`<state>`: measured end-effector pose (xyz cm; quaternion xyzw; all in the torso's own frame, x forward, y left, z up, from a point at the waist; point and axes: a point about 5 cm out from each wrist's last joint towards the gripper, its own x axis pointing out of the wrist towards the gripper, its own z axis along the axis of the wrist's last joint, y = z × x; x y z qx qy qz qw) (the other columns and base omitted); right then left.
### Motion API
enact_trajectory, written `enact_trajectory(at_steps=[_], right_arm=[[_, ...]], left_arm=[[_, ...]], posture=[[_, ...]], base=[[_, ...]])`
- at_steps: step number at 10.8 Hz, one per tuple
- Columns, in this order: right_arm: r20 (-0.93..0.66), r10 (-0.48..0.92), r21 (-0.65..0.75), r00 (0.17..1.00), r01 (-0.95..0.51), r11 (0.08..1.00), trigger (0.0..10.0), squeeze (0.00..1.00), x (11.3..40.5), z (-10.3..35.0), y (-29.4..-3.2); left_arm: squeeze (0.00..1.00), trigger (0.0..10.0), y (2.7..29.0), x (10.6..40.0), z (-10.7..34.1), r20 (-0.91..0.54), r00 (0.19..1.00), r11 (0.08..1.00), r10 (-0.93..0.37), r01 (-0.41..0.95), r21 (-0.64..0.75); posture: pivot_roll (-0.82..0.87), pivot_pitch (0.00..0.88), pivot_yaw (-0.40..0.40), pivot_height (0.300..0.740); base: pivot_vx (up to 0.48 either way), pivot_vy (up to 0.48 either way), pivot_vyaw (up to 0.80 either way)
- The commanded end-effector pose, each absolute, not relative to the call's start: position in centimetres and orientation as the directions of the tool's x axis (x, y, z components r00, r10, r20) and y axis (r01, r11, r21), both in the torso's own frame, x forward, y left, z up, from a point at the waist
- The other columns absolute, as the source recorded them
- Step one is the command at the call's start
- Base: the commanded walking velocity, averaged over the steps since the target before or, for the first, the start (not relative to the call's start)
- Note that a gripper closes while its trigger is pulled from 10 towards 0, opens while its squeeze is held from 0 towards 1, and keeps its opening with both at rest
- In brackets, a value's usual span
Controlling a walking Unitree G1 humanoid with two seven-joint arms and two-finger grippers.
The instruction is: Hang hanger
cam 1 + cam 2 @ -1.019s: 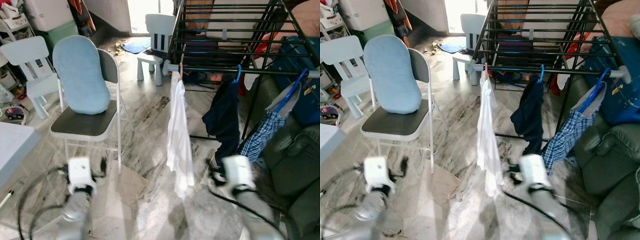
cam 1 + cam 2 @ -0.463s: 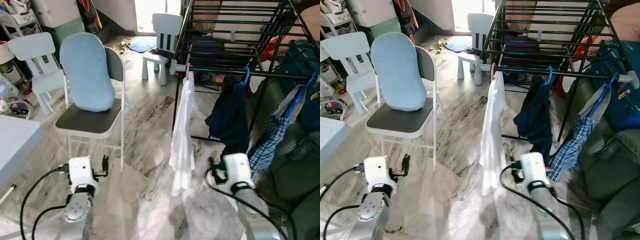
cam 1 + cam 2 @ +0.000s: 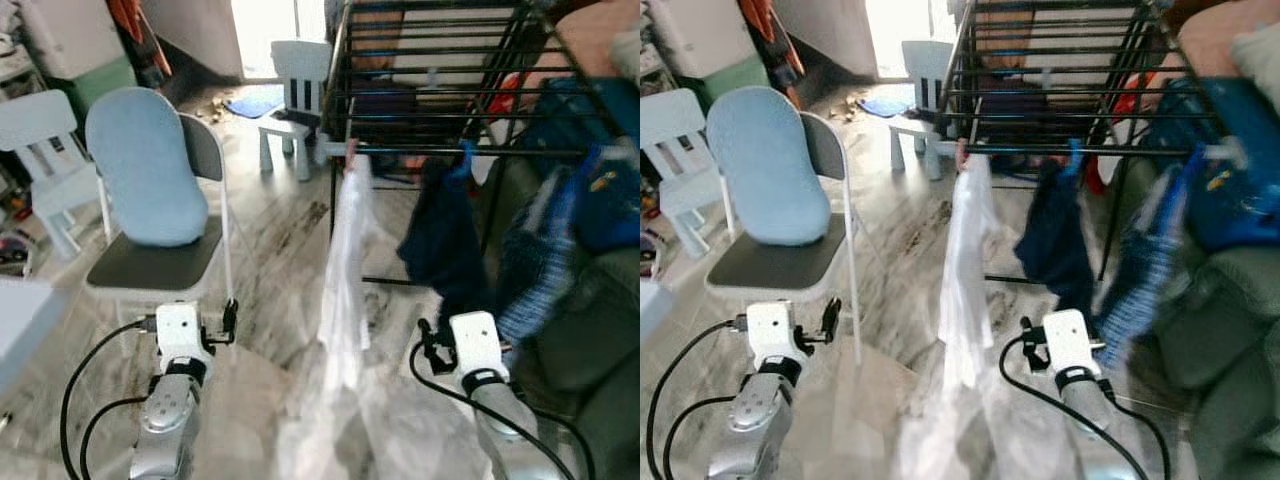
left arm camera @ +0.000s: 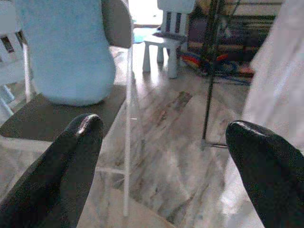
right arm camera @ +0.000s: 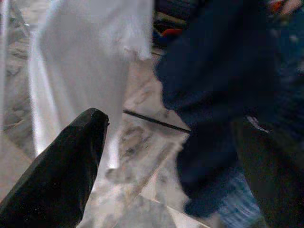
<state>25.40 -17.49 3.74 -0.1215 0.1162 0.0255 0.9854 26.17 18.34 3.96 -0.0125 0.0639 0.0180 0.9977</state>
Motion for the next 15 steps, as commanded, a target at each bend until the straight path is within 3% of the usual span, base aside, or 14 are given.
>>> enact_trajectory(at_steps=[1,4,9,15], right_arm=[[-0.21,0.05,-0.229,0.976,-0.098,0.968,10.0,0.0,25.8,4.2,-16.8],[-0.208,0.048,-0.22,0.977,-0.094,0.971,10.0,0.0,26.1,4.2,-16.3],[-0.195,-0.002,-0.224,0.981,-0.042,0.974,10.0,0.0,25.8,4.1,-16.6],[-0.179,0.009,-0.244,0.984,-0.053,0.968,10.0,0.0,27.8,5.1,-17.6]], left_arm=[[0.0,10.0,18.5,26.5,4.4,-0.116,0.993,1.0,0.024,-0.026,-0.016],[0.0,10.0,18.4,26.5,4.4,-0.123,0.992,1.0,0.006,-0.009,-0.025],[0.0,10.0,17.5,27.0,4.5,-0.134,0.99,0.998,-0.053,0.05,-0.026],[0.0,10.0,17.3,27.2,4.3,-0.146,0.988,0.998,-0.043,0.035,-0.059]], posture=[[-0.09,0.0,0.083,0.74],[-0.08,0.0,0.088,0.74],[-0.11,0.0,0.122,0.74],[-0.1,0.0,0.111,0.74]], base=[[0.296,0.379,0.0],[0.315,0.338,-0.17],[0.263,0.0,-0.8],[0.0,0.0,0.0]])
